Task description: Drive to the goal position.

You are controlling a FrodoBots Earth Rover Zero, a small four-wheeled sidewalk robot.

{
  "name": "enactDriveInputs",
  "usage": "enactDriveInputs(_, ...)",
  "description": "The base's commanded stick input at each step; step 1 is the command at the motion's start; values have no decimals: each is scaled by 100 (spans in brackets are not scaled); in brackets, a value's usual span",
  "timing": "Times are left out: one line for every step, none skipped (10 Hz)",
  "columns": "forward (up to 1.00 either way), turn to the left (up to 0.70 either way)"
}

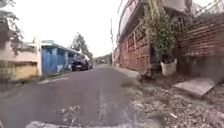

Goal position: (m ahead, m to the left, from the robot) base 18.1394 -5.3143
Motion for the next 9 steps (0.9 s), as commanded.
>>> enactDriveInputs(-5, 0)
enactDriveInputs(-25, 0)
enactDriveInputs(0, 0)
enactDriveInputs(0, 0)
enactDriveInputs(0, 0)
enactDriveInputs(0, 0)
enactDriveInputs(0, 0)
enactDriveInputs(0, 0)
enactDriveInputs(0, 0)
